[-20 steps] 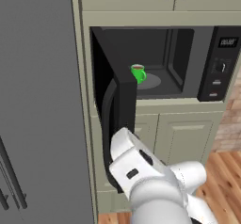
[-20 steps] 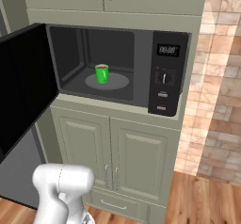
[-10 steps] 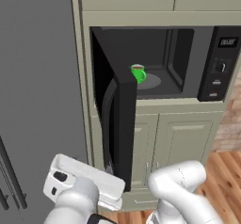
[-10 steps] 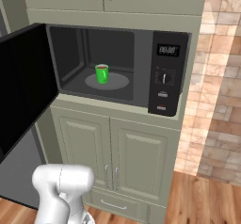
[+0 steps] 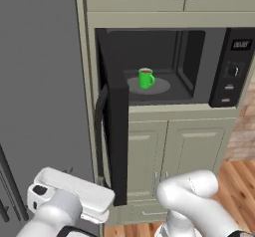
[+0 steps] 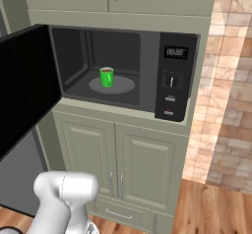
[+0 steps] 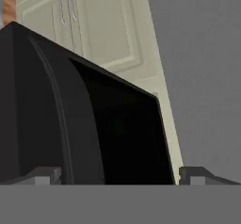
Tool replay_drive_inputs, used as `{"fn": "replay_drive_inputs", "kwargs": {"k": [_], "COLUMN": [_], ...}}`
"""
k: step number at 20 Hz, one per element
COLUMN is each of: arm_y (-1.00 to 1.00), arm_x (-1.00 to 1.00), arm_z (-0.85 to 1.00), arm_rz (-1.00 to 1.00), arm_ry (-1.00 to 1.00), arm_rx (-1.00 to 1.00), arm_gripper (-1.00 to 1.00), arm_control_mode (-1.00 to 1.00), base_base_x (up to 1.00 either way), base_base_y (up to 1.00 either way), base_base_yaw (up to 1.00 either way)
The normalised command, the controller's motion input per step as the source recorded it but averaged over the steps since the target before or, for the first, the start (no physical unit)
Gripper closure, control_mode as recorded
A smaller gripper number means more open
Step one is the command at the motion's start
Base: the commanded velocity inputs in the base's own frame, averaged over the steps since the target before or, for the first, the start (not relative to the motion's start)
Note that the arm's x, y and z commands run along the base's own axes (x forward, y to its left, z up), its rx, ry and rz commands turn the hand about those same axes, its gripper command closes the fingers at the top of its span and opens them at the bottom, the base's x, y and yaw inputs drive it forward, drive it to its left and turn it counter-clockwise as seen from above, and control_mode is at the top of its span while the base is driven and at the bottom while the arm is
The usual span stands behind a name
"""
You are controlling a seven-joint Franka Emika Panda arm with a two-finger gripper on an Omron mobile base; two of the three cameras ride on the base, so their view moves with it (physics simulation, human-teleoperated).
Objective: Place the microwavable item in the microwave. Then, close the microwave door and press the start button.
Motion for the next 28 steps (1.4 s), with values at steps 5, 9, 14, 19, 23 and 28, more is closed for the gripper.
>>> {"fn": "replay_drive_inputs", "kwargs": {"k": [5, 9, 14, 19, 23, 28], "arm_y": [-0.96, -1.0, -1.0, -0.97, -0.68, -0.57], "arm_x": [0.35, 0.44, 0.43, 0.51, 0.64, 0.73], "arm_z": [0.0, 0.0, 0.06, 0.24, 0.41, 0.31], "arm_rz": [-0.01, 0.0, -0.01, -0.1, -0.21, -0.31], "arm_ry": [0.0, 0.0, 0.0, 0.02, 0.09, 0.16], "arm_rx": [0.0, 0.0, 0.0, 0.0, 0.0, 0.0], "arm_gripper": [-1.0, -1.0, -1.0, -1.0, -1.0, -1.0], "arm_control_mode": [-1.0, -1.0, -1.0, -1.0, -1.0, -1.0], "base_base_x": [0.0, 0.0, 0.0, 0.0, 0.0, 0.0], "base_base_y": [0.0, 0.0, 0.0, 0.0, 0.0, 0.0], "base_base_yaw": [0.0, 0.0, 0.0, 0.0, 0.0, 0.0]}}
